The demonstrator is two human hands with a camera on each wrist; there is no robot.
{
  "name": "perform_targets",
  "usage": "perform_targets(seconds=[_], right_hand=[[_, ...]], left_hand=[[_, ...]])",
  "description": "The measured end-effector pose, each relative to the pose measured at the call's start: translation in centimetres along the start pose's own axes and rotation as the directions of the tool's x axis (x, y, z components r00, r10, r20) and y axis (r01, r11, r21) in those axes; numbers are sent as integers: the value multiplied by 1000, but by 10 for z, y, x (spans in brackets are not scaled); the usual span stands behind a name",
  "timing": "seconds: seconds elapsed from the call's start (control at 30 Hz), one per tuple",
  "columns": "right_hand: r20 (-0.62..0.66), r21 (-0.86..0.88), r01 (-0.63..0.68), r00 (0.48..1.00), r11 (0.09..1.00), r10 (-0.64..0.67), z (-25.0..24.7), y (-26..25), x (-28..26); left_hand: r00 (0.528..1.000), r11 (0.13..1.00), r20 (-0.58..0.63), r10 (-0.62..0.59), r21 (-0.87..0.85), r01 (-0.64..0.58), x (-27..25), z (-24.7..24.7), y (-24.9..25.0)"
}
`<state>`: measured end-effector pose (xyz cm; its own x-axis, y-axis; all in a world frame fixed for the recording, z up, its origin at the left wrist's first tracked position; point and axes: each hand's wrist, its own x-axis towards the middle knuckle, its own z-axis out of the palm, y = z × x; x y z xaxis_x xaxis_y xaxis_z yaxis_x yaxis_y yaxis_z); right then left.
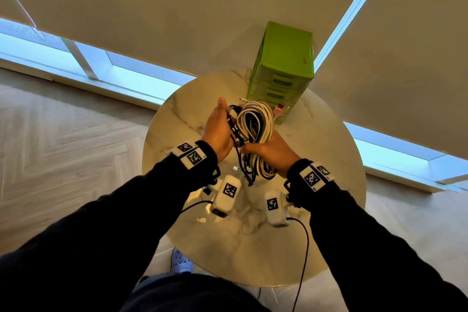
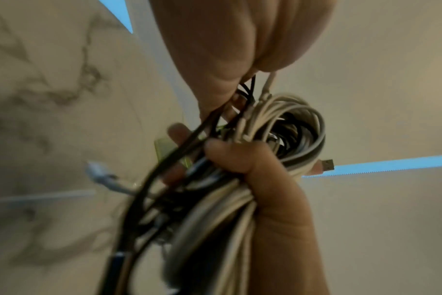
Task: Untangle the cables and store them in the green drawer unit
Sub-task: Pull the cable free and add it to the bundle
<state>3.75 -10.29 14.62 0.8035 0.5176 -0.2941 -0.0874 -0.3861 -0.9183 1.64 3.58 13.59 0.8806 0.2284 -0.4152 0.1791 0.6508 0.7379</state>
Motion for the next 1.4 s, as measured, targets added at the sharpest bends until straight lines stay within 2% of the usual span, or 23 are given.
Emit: perform_targets(seconds=[0.1,0.23,0.4,0.43,0.5,0.57,0.63,0.7,0.73,0.77,0.83,0.9,0.97,1.13,1.23,1.33,1.4], right_hand=[[33,33,15,999,999,-16,8,-3,-3],[59,51,6,998,999,-9,7,-4,-4],[-45,-14,7,999,1000,-8,13,2,-4],[-66,-29,12,998,1000,-14,15,2,-4],[-117,-49,18,993,999,-23,16,2,-2],[-187,-44,-1,982,999,-7,16,3,3],[-240,-46,-9,971,999,-2,14,3,6],[-217,-150,-12,976,989,-21,13,7,9],[-181,-246,-27,983,969,-19,14,8,8],[-152,-355,-43,988,934,-12,15,10,7],[-145,-553,-74,989,830,-8,20,14,6],[-180,-618,-117,984,777,5,24,13,4],[-196,-599,-153,980,786,41,24,12,3],[-160,-539,-201,978,818,135,13,25,8],[-132,-523,-208,978,827,162,0,38,15],[-145,-488,-230,973,842,181,-21,52,24],[-179,-453,-243,967,858,180,-38,62,31]], left_hand=[[995,999,-97,2,-44,-7,15,-2,-6],[991,996,-123,-53,-77,44,28,-9,-14],[996,992,-21,-82,-100,80,58,-32,-38],[997,992,-15,-79,-98,77,56,-32,-37],[999,996,-35,-20,-93,16,19,-13,-11],[998,999,-43,44,-29,-45,-2,0,0],[999,999,18,45,29,-45,-13,4,-1],[995,992,92,33,118,-44,-18,3,-7],[994,975,108,30,214,-53,-16,0,-12],[995,950,94,34,306,-61,-12,-3,-16],[996,926,77,54,370,-79,-5,-8,-22],[989,910,108,100,393,-135,-2,-10,-27],[987,898,105,121,413,-154,1,-14,-34],[996,891,43,74,446,-86,13,-19,-47],[990,899,135,-27,437,-35,18,-13,-50],[965,909,242,-96,416,-14,30,-6,-56],[953,921,257,-159,387,49,42,-4,-62]])
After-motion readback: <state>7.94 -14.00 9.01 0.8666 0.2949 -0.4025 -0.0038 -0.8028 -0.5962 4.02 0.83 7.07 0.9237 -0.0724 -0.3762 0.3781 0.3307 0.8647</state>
